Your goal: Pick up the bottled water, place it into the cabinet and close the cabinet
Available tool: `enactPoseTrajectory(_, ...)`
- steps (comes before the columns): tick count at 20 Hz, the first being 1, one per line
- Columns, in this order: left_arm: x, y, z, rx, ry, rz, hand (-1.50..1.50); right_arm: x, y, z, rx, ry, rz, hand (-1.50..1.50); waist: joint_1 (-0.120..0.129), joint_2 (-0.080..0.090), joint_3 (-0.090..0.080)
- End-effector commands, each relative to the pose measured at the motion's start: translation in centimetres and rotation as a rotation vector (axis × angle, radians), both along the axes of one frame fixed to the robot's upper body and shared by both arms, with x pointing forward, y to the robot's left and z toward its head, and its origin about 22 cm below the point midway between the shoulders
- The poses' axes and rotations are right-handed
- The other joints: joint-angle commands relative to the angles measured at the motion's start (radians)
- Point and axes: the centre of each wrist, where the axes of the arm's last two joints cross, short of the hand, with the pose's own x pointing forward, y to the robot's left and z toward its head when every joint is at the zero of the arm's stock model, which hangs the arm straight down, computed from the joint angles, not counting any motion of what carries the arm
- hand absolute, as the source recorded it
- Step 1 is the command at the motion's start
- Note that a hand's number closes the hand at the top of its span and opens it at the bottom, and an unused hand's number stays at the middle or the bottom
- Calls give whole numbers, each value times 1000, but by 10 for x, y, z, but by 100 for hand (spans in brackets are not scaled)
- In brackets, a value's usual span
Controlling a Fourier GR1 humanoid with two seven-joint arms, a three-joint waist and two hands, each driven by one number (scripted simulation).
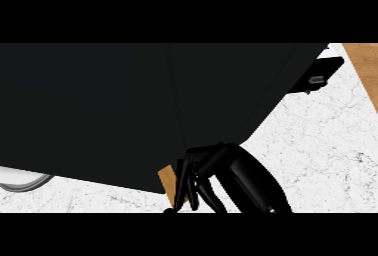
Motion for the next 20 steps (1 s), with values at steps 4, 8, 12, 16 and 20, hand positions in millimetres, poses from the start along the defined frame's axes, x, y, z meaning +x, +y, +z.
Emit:
enactPoseTrajectory(4,-20,23,13,2,-15,25,-150,71,1,15,82,75,2,150,-15,0,1)
enactPoseTrajectory(8,-32,24,29,-8,-21,12,-150,106,0,25,67,62,-17,150,-13,-1,2)
enactPoseTrajectory(12,-31,32,22,-11,-23,33,-150,136,-35,15,54,74,17,150,-28,1,2)
enactPoseTrajectory(16,-30,42,7,-19,-19,46,-150,155,-12,8,20,64,57,150,-26,3,1)
enactPoseTrajectory(20,-38,18,26,-6,-15,29,-150,163,-9,24,4,72,63,150,-20,2,1)
